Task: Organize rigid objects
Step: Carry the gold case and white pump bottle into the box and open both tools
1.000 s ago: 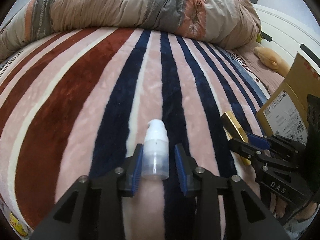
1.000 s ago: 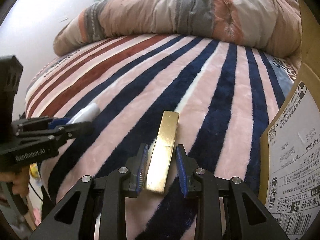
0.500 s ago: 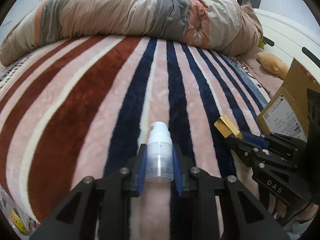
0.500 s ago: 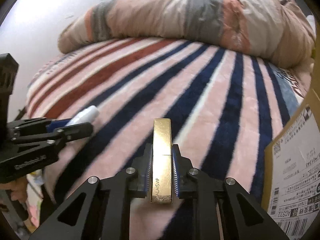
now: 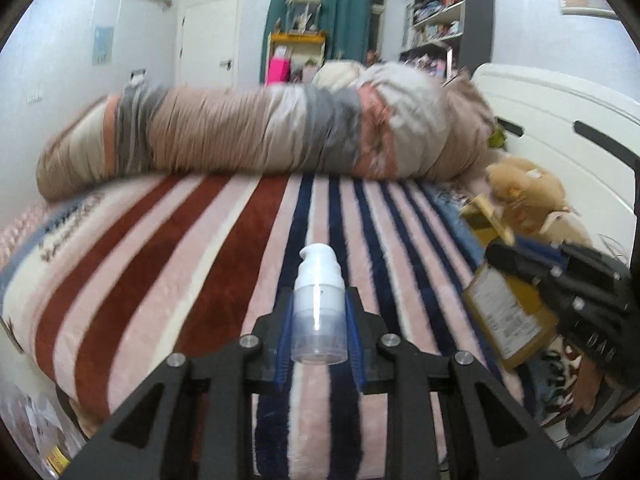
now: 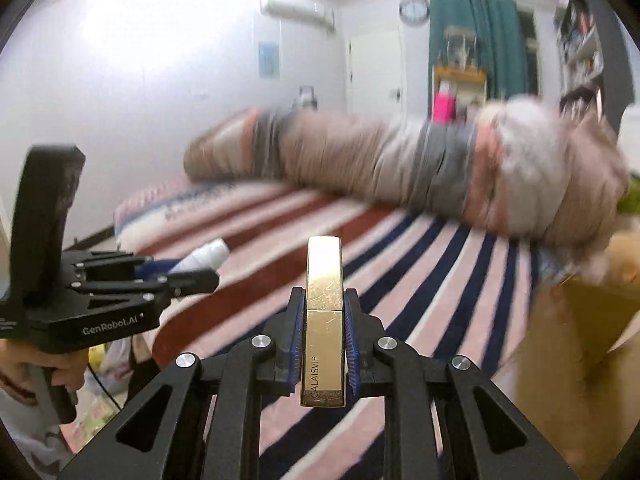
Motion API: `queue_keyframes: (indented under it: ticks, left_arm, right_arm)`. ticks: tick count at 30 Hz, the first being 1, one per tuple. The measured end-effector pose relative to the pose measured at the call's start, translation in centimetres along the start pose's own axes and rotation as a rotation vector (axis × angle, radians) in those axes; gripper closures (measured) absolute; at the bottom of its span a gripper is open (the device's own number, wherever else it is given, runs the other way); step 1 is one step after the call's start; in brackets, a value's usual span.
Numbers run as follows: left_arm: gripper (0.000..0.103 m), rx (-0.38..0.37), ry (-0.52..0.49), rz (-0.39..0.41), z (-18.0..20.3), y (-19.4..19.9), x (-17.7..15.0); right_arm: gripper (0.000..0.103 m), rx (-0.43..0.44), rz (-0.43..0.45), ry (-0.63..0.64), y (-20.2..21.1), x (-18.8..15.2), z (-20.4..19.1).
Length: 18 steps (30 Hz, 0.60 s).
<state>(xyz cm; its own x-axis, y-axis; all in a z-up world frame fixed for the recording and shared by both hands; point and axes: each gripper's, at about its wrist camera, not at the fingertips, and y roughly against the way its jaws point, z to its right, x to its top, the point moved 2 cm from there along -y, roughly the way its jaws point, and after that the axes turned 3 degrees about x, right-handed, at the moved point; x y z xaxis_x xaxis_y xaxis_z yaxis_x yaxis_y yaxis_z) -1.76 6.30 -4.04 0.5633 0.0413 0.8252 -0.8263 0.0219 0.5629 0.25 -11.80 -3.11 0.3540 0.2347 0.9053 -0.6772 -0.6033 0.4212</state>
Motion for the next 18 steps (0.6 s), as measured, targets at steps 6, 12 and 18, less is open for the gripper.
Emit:
queue_keyframes:
  ticks: [6, 12, 18]
  left_arm:
    - [0.082, -0.087, -0.082, 0.066, 5.2, 3.5, 2.6]
    - [0.081, -0.201, -0.151, 0.047, 11.9, 3.3, 4.2]
    - [0.081, -0.238, -0.232, -0.004, 17.8, 1.4, 5.1]
  right_arm:
    - [0.089, -0.163, 0.084, -0.024, 7.4, 1.5, 4.8]
    - [0.089, -0.338, -0.041, -0.113, 9.4, -1.4, 12.6]
    - [0.089, -0.364, -0.24, -0.124, 6.2, -5.7, 16.9]
